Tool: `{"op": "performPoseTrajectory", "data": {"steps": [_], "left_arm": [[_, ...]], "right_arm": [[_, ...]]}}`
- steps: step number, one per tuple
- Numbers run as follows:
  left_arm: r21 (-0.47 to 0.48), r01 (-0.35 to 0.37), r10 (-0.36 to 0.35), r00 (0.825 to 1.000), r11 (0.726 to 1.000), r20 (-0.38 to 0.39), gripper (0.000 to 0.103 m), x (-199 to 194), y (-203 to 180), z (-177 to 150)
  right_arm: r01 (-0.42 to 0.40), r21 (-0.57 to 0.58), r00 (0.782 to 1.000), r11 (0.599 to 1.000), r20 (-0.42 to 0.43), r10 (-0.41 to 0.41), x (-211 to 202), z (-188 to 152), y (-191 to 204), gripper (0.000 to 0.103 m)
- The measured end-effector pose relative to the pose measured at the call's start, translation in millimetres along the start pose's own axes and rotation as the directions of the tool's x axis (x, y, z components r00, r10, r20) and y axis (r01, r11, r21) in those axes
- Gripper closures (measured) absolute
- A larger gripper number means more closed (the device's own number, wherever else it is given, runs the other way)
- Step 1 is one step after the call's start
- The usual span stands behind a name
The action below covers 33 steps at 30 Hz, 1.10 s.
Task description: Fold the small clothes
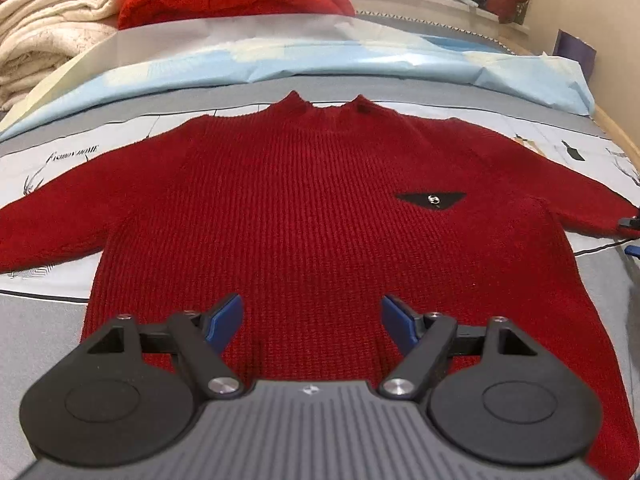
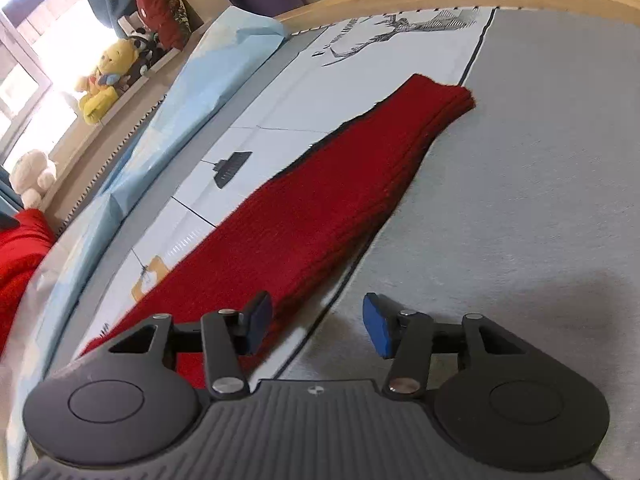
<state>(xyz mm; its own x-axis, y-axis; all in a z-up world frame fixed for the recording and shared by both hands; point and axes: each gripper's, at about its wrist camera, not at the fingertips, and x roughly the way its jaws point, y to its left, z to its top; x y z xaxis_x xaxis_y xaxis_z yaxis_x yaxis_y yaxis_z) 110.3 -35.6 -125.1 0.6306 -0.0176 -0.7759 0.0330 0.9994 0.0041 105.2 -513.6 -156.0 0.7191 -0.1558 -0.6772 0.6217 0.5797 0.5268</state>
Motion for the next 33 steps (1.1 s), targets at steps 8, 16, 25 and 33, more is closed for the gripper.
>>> {"op": "performPoseTrajectory", "data": {"steps": [8, 16, 25, 33], "left_arm": [[0.071, -0.027, 0.025, 0.999, 0.997, 0.041, 0.022, 1.7, -5.7, 4.1], [0.105, -0.056, 0.050, 0.997, 0.993, 0.059, 0.022, 4.3, 0.9, 5.4], [0.025, -0.054, 0.052, 0.996, 0.998, 0.078, 0.022, -8.9, 32.8, 15.9], [-0.101, -0.064, 0.070, 0.996, 0.993, 0.051, 0.022, -13.6, 79.7, 24.5]], "right_arm": [[-0.032, 0.122, 0.999, 0.992, 0.004, 0.032, 17.4, 11.9, -9.5, 0.085], [0.186, -0.367, 0.969, 0.911, 0.223, -0.108, 5.1, -0.5, 78.5, 0.092], [0.076, -0.985, 0.799, 0.155, 0.153, 0.581, -97.3, -199.4, 248.5, 0.093], [-0.243, -0.935, 0.838, -0.259, -0.337, 0.428, -100.3, -326.0, 256.7, 0.094]]}}
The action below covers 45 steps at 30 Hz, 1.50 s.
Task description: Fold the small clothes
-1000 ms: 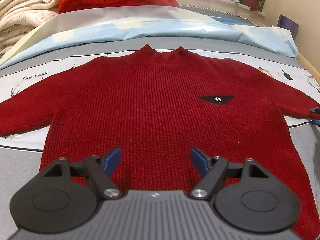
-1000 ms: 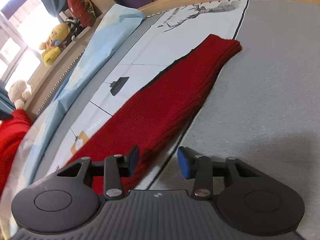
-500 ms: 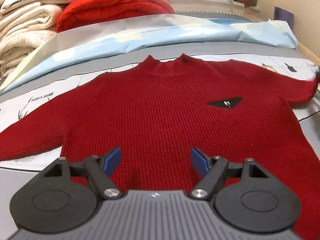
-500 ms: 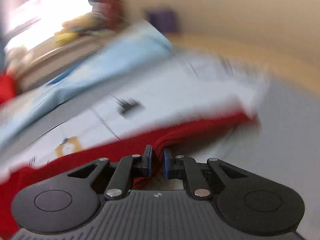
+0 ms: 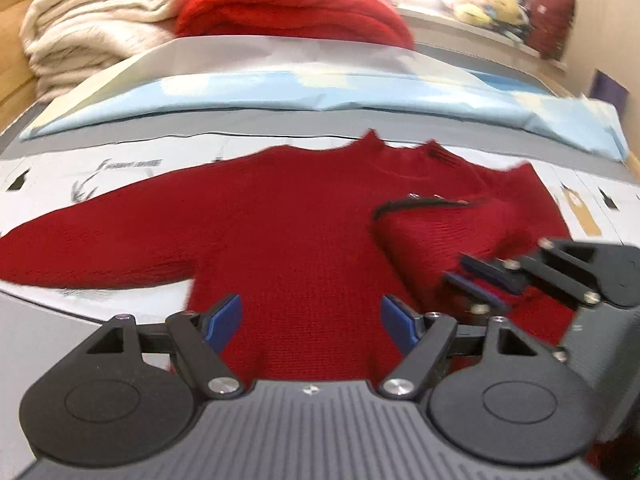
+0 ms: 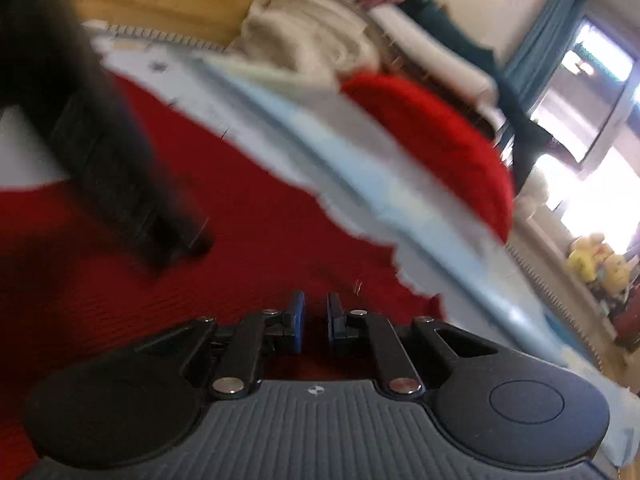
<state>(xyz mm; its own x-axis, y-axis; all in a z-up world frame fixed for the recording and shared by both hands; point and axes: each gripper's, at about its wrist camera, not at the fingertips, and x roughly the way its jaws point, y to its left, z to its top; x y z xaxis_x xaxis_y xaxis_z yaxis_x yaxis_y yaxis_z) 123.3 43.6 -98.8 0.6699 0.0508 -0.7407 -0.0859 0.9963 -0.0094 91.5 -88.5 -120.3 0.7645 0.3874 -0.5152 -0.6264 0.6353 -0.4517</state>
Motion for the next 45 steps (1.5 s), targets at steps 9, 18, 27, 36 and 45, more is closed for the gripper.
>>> {"op": "performPoseTrajectory", "data": {"steps": [9, 18, 27, 36, 45], "left_arm": [[-0.083, -0.022, 0.021, 1.000, 0.996, -0.011, 0.022, -1.7, 28.3, 8.7], [-0.108, -0.025, 0.025, 1.000, 0.994, -0.003, 0.022, -6.8, 41.1, 11.2], [-0.188, -0.030, 0.034, 0.999, 0.982, 0.021, 0.022, -19.1, 79.3, 25.0], [-0.283, 0.006, -0.004, 1.000, 0.959, 0.007, 0.022, -25.2, 112.6, 29.0], [-0.590, 0.151, -0.270, 0.956, 0.793, -0.118, 0.067, 30.9, 142.8, 6.5]], "right_arm": [[-0.026, 0.810, 0.988, 0.586, -0.070, 0.141, 13.2, -36.6, -106.9, 0.069], [0.059, 0.996, 0.989, 0.072, -0.068, 0.131, 45.6, -88.7, -134.3, 0.091], [-0.299, 0.848, 0.947, 0.438, 0.320, 0.029, 27.1, 38.6, -77.7, 0.078], [0.095, 0.978, 0.990, 0.185, -0.113, 0.087, 42.9, -32.0, -77.2, 0.075], [0.285, 0.958, 0.949, 0.040, -0.288, 0.128, -13.9, -67.5, -88.6, 0.075]]}}
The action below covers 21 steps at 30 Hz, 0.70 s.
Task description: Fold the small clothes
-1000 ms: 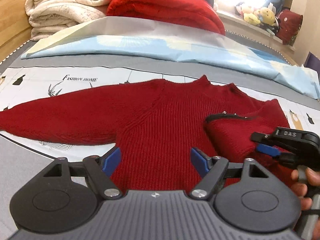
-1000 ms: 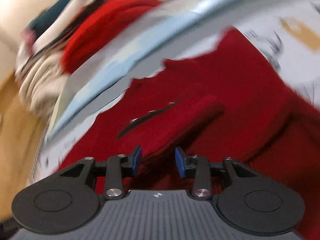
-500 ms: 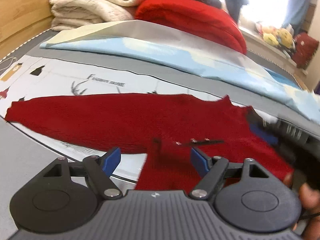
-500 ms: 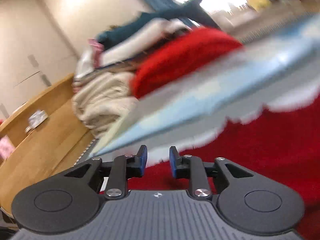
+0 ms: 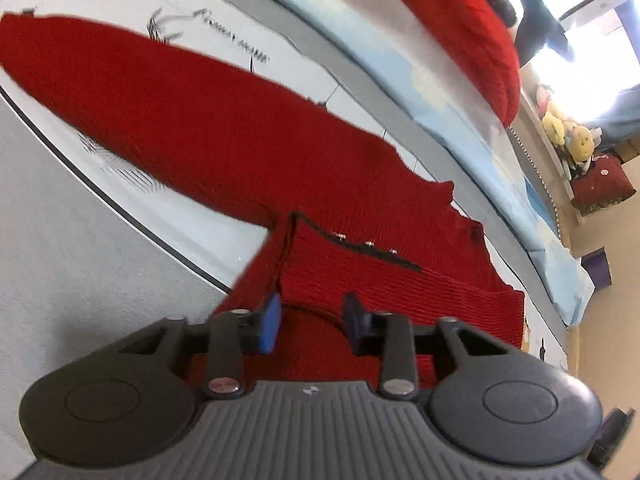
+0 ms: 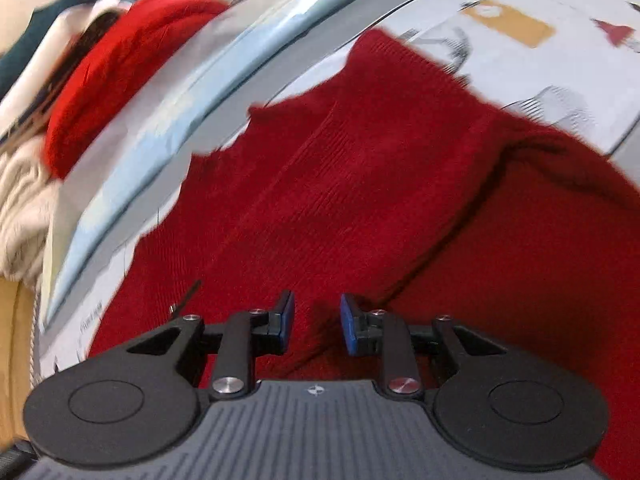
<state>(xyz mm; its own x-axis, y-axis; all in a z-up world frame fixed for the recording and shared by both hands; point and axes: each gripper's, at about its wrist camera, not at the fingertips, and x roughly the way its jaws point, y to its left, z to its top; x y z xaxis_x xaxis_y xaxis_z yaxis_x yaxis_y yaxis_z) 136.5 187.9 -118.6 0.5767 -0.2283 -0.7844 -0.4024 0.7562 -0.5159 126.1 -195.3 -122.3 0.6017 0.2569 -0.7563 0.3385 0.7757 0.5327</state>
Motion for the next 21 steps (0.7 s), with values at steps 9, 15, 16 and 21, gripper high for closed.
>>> {"op": "performPoseTrajectory", "data": {"steps": [9, 15, 16, 21], "left_arm": [[-0.092, -0.002, -0.001, 0.999, 0.996, -0.037, 0.067, 38.9, -6.7, -10.5], [-0.128, -0.021, 0.015, 0.999, 0.992, -0.046, 0.067, 61.8, -4.9, -15.2], [-0.128, -0.026, 0.020, 0.999, 0.991, -0.043, 0.067, 64.4, -5.1, -15.3], [-0.127, -0.040, 0.038, 0.999, 0.991, -0.015, 0.067, 68.2, -8.7, -14.0]], "right_arm": [[-0.022, -0.082, 0.994, 0.996, 0.102, 0.030, -52.6, 32.7, -0.6, 0.068], [-0.005, -0.115, 0.998, 0.993, 0.069, 0.013, -22.7, 44.8, -15.5, 0.065], [-0.001, -0.138, 0.998, 0.990, 0.059, 0.010, -17.4, 44.4, -16.8, 0.065], [-0.002, -0.130, 1.000, 0.991, -0.003, 0.002, 0.8, 40.7, -29.7, 0.065]]}}
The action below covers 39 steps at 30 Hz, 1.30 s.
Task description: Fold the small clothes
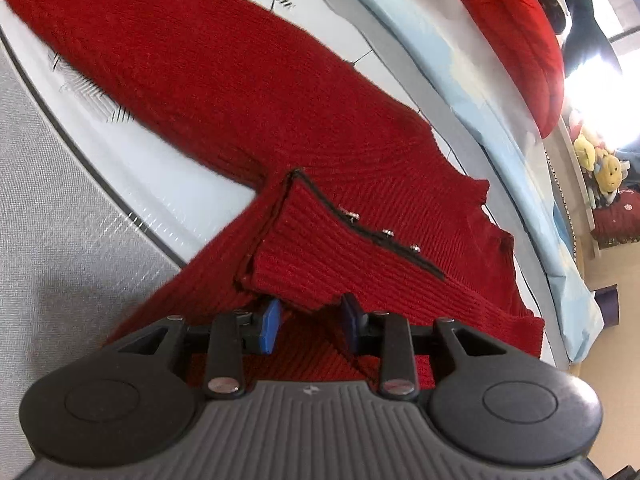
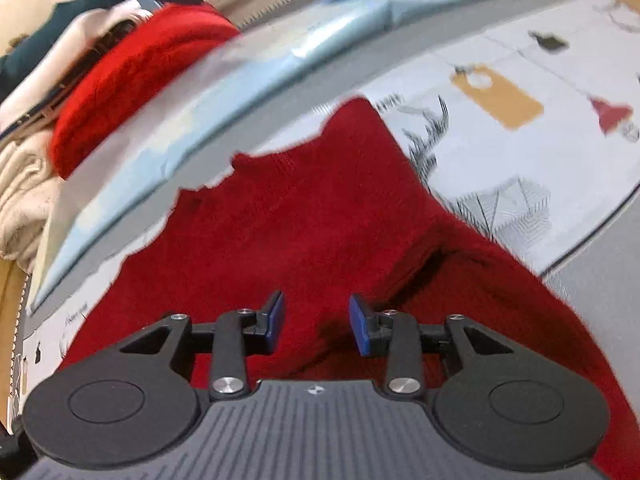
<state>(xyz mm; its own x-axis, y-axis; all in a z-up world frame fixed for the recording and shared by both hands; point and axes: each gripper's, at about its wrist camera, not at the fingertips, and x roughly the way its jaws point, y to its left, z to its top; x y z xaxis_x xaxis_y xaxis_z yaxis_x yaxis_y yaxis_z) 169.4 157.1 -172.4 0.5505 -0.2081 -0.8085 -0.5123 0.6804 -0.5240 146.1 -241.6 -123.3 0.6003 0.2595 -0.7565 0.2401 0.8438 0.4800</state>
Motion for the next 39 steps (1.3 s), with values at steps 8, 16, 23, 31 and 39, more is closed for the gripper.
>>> {"op": "performPoseTrajectory", "data": {"steps": [8, 16, 23, 31, 39], "left_arm": [[0.385, -0.060, -0.072, 0.945, 0.921, 0.319, 0.091, -42.1, -58.6, -5.8], [0.341, -0.214, 0.096, 0.939, 0.915, 0.330, 0.078, -28.4, -59.9, -12.0], [0.388, -0.088, 0.015, 0.982, 0.917, 0.188, 0.070, -0.2, -58.0, -21.0], [0.244, -0.106, 0.063, 0.982, 0.964, 0.176, 0.060, -16.2, -32.9, 9.7], [0.040, -0.177, 0.159, 0.949, 0.983, 0.271, 0.060, -37.7, 19.2, 55.1]], "right_arm": [[-0.045, 0.034, 0.999, 0.998, 0.001, 0.045, 16.2, 6.6, -0.7, 0.065], [0.023, 0.031, 1.000, 0.999, -0.018, -0.022, 32.0, 5.5, -1.8, 0.066], [0.061, 0.024, 0.998, 0.998, 0.008, -0.061, 34.1, 4.5, 6.9, 0.066], [0.083, -0.129, 0.995, 0.988, 0.072, -0.074, 18.9, 0.0, 44.3, 0.064], [0.034, -0.091, 0.998, 0.995, -0.047, -0.039, 45.6, -5.6, 32.6, 0.065]]}}
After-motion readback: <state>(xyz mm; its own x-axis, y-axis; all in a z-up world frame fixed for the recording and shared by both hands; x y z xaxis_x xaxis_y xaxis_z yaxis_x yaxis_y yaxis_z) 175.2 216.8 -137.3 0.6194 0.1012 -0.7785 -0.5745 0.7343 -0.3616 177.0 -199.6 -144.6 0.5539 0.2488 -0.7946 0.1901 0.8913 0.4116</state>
